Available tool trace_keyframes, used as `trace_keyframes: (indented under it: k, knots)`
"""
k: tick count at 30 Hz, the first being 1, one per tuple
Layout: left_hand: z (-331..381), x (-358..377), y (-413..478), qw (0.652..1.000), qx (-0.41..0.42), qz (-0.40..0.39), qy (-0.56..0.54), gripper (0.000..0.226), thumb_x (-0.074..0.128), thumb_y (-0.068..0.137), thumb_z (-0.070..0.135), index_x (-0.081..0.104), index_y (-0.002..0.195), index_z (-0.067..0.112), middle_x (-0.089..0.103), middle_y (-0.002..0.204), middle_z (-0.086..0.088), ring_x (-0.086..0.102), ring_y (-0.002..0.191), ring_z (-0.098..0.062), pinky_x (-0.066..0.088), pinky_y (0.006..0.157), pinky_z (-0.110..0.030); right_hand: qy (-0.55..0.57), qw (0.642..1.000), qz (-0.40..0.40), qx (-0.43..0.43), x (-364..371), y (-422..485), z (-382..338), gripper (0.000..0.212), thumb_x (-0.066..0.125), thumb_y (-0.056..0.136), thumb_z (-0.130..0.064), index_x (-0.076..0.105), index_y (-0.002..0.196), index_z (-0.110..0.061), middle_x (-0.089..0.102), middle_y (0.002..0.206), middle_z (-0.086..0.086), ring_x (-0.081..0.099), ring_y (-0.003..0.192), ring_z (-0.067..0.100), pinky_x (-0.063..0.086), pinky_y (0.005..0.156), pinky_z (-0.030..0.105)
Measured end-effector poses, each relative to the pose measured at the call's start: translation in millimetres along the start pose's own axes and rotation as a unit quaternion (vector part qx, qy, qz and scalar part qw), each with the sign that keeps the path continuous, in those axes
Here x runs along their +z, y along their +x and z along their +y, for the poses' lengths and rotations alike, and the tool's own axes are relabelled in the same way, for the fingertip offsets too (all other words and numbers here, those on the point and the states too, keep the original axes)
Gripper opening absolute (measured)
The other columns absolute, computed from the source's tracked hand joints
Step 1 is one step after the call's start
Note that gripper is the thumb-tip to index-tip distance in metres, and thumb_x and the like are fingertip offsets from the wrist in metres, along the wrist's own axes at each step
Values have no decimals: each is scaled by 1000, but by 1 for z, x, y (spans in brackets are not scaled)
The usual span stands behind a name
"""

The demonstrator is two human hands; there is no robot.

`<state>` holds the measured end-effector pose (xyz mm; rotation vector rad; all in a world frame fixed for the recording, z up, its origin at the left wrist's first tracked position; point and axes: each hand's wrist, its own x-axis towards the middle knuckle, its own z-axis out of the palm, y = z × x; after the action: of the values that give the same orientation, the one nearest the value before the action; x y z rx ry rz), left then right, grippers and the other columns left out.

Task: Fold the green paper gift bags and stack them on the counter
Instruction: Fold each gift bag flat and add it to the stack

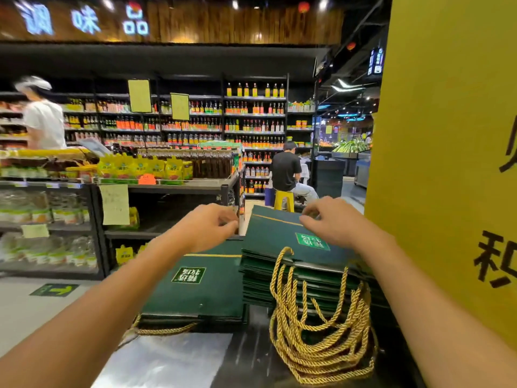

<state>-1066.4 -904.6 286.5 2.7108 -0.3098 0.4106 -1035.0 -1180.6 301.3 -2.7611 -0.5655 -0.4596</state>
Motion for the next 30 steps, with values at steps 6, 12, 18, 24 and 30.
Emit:
trace_keyframes:
  k: [6, 12, 18, 24, 30]
  knots:
    - [-62, -26, -64, 995, -82, -1, 64, 25, 55, 101, 31, 68, 120, 22, 70, 124, 2, 65, 112, -16, 52, 102, -40, 19, 991, -32, -125, 12, 2, -113, 30, 50, 102, -42, 69, 113, -21, 69, 116, 0, 62, 108, 23, 54, 93, 46]
    - [-122, -27, -128, 982, -177, -6, 71, 27, 55, 101, 31, 68, 121, 19, 69, 122, 1, 63, 107, -14, 52, 93, -31, 48, 977, -59, -200, 63, -11, -199, 31, 50, 101, -44, 67, 117, -24, 68, 117, -2, 60, 111, 23, 54, 92, 46]
    - [-165, 6, -161, 963, -266, 20, 17, 38, 58, 100, 43, 65, 125, 16, 68, 122, -4, 64, 108, -22, 54, 93, -38, 48, 988, -130, -75, 144, -19, -203, 34, 48, 100, -40, 67, 107, -13, 68, 107, 7, 64, 96, 29, 56, 86, 46]
    - [-180, 30, -159, 941, -321, 91, -66, 36, 61, 98, 44, 73, 95, 11, 75, 99, -15, 69, 88, -25, 58, 79, -44, -6, 987, -147, 66, 184, -35, -163, 50, 40, 104, -51, 55, 126, -9, 55, 130, 15, 48, 125, 35, 43, 102, 44]
    - [-183, 41, -153, 896, -357, 132, -231, 17, 67, 97, 24, 71, 91, 8, 63, 86, 4, 59, 87, -14, 43, 65, -23, 118, 968, -149, 162, 181, -50, -154, 76, 48, 99, -62, 38, 145, -2, 33, 155, 20, 37, 140, 36, 36, 105, 39]
